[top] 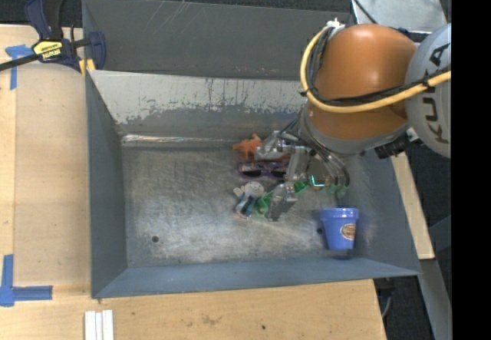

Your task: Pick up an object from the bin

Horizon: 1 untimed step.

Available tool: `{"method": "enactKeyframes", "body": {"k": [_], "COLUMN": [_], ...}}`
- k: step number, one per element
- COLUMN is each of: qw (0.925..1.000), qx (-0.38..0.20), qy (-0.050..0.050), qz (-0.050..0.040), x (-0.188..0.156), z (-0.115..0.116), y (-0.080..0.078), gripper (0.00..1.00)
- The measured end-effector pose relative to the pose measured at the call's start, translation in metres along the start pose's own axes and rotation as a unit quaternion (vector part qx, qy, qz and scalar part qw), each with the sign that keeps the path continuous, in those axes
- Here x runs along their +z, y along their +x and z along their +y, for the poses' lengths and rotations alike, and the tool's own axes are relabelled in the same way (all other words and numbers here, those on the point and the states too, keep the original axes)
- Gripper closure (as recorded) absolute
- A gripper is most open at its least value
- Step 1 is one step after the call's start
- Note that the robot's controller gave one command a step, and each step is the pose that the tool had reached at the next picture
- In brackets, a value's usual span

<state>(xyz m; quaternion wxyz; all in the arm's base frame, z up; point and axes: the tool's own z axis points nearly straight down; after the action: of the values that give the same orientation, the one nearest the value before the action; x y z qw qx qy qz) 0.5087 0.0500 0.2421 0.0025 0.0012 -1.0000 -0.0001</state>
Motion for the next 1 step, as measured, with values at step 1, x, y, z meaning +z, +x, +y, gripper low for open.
{"method": "enactKeyframes", "body": {"k": [1], "qw": [1.0], "qx": [0.001], "qy": [0.0], "qz": [-0.004], "x": [-0.0038], "z": [-0.0003], "y": [-0.0015], "gripper": [0.0]}}
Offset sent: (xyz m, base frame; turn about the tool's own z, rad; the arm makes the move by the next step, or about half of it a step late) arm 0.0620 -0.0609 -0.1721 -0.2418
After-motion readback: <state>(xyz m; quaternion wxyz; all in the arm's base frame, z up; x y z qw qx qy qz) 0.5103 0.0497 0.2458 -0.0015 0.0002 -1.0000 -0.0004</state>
